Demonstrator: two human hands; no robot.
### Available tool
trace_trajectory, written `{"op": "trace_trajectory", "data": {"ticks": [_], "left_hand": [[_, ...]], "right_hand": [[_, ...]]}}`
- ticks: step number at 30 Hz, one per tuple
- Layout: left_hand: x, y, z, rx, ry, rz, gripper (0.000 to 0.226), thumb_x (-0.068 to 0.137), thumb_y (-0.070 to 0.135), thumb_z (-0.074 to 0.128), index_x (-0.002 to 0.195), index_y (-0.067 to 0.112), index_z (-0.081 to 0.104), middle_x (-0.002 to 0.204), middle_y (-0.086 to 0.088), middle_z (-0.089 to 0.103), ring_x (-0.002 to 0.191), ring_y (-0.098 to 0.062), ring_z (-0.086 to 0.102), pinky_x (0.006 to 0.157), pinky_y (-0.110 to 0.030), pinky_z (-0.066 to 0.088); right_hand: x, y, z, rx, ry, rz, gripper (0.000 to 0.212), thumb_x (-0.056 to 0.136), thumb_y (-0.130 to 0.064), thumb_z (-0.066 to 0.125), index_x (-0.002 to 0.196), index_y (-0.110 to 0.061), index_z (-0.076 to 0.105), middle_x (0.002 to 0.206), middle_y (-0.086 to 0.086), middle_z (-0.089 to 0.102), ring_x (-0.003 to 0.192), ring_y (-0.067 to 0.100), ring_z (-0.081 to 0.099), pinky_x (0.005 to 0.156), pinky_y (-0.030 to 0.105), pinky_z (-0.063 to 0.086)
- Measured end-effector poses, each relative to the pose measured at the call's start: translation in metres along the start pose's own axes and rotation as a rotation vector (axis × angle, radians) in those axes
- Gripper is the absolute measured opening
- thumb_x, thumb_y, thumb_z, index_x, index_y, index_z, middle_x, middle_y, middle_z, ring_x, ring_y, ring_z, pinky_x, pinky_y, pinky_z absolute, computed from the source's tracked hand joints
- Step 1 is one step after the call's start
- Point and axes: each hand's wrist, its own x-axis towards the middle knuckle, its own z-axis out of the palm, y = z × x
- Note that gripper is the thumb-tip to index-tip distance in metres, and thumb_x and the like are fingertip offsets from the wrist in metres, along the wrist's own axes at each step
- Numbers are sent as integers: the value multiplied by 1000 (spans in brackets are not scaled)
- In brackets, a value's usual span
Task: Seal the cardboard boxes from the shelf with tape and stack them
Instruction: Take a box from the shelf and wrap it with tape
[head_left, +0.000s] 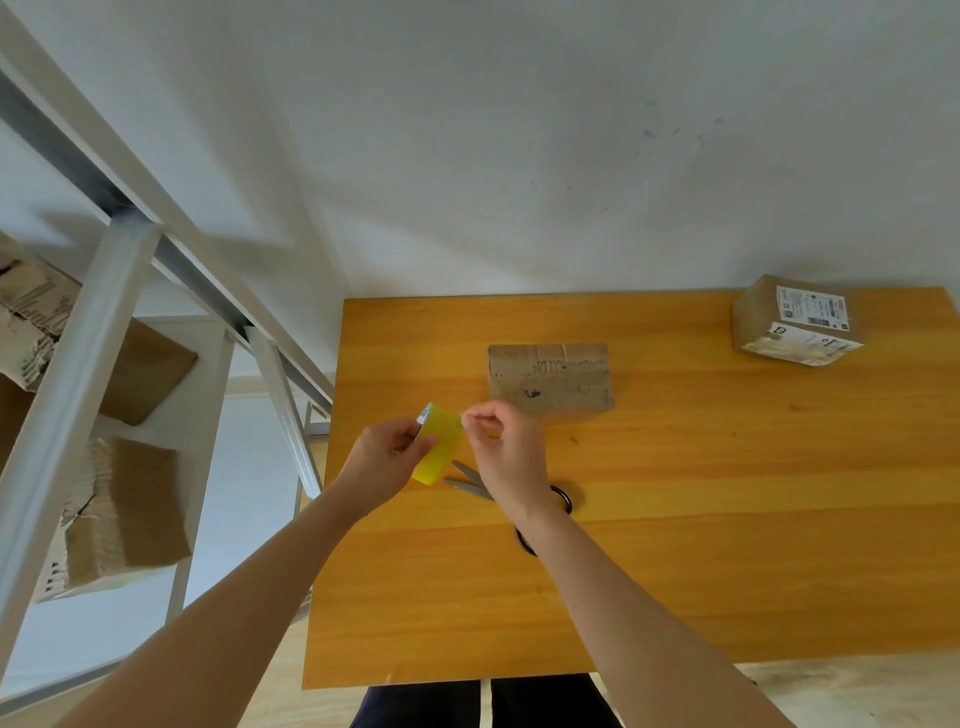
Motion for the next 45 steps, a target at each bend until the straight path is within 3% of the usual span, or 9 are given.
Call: {"op": "trace_trajectory", "data": {"ticks": [7, 12, 15, 18, 24, 29, 35, 41, 45], "left_hand": [[7, 20, 2, -36, -137, -31, 23, 100, 28, 44, 93, 8, 52, 64, -3, 46, 53, -9, 38, 47, -22, 31], [13, 33, -8, -16, -166, 38, 24, 99, 30, 47, 89, 10, 55, 57, -1, 59, 50, -8, 48, 48, -23, 34], [20, 36, -11, 107, -161, 79, 24, 98, 34, 49, 88, 13, 57, 71, -18, 62, 56, -16, 48, 53, -31, 35], [26, 42, -11, 148, -153, 116, 22, 97, 35, 50, 89, 16, 56, 68, -12, 60, 53, -15, 46, 50, -29, 34], [31, 47, -18, 279, -155, 262, 24, 97, 34, 50, 98, 11, 57, 76, -8, 61, 66, -27, 56, 54, -32, 40], [35, 46, -20, 412, -156, 351, 26, 96, 39, 49, 101, 15, 57, 78, 2, 57, 61, -17, 52, 52, -29, 39], [38, 39, -22, 308, -132, 315, 19, 95, 40, 51, 85, 23, 51, 64, 6, 51, 57, -22, 50, 51, -29, 34], [58, 35, -29, 342, -159, 128, 43, 89, 51, 55, 64, 19, 44, 56, 0, 43, 53, -16, 40, 51, -31, 31], [72, 41, -36, 192, -153, 85, 46, 83, 50, 64, 61, 14, 47, 55, 2, 40, 50, -10, 38, 48, -25, 29]], "right_hand": [[23, -20, -9, 331, 16, 281, 18, 80, -4, 77, 92, -7, 64, 88, 16, 69, 86, 31, 69, 76, 36, 60], [38, -19, -30, 369, -131, 343, 69, 74, -3, 82, 123, -34, 44, 83, 13, 72, 77, 17, 73, 62, 24, 58], [46, -21, -37, 191, -181, 337, 34, 76, -10, 82, 108, -12, 68, 83, 4, 73, 78, 16, 73, 64, 28, 60], [52, -22, -40, 80, -150, 277, 5, 80, -17, 80, 83, -16, 75, 81, 1, 74, 77, 18, 72, 70, 34, 61], [63, -27, -53, 35, -246, 450, 11, 82, -26, 76, 85, -16, 72, 89, 1, 74, 88, 14, 69, 76, 28, 58], [68, -31, -60, 203, -276, 700, 19, 80, -14, 78, 95, -5, 71, 93, 7, 72, 84, 17, 68, 70, 28, 56], [60, -31, -52, 150, -159, 478, 10, 86, -20, 73, 79, -13, 72, 86, 4, 72, 88, 17, 67, 84, 31, 55], [44, -19, -36, 77, 48, 297, 18, 90, -31, 68, 80, -16, 68, 77, -1, 68, 65, 0, 60, 58, 9, 45], [50, -13, -34, 53, 175, 235, 19, 92, -26, 66, 92, -8, 69, 83, -2, 67, 75, 1, 61, 63, 6, 45]]}}
